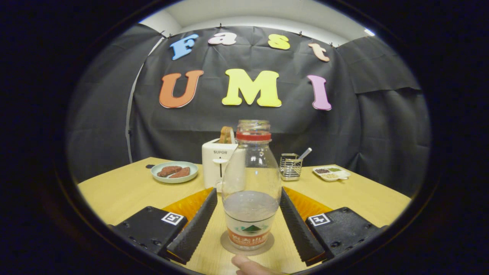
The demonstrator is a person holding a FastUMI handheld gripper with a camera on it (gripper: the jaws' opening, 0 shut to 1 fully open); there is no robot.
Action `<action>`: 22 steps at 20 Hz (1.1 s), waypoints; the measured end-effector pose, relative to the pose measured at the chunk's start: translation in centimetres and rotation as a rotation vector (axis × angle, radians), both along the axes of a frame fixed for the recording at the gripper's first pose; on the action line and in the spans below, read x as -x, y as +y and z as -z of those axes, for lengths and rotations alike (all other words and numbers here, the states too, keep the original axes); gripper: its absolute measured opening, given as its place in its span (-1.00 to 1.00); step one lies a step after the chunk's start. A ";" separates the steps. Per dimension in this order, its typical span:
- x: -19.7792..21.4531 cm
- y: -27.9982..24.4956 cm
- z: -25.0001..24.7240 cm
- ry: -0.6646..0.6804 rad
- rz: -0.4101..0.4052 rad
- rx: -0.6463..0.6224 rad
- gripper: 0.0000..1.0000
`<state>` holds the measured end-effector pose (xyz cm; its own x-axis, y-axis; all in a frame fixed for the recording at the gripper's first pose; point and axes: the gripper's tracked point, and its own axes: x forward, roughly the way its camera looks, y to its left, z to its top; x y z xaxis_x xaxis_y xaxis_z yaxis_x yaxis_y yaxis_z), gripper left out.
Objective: Take the bottle from table, then pour the juice into the cup, finally place the bottle on the coaster
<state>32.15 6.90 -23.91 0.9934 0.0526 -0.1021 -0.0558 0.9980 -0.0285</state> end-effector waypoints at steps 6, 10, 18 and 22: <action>2.8 -0.8 -3.5 -0.018 0.011 -0.049 1.00; 5.8 -1.4 -5.8 -0.018 0.041 -0.059 1.00; 13.0 -3.0 -12.8 -0.064 0.072 0.001 1.00; 16.8 -3.2 -18.0 -0.133 0.049 -0.028 1.00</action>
<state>15.37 3.70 -5.92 0.9995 0.0049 0.0316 -0.0048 1.0000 -0.0043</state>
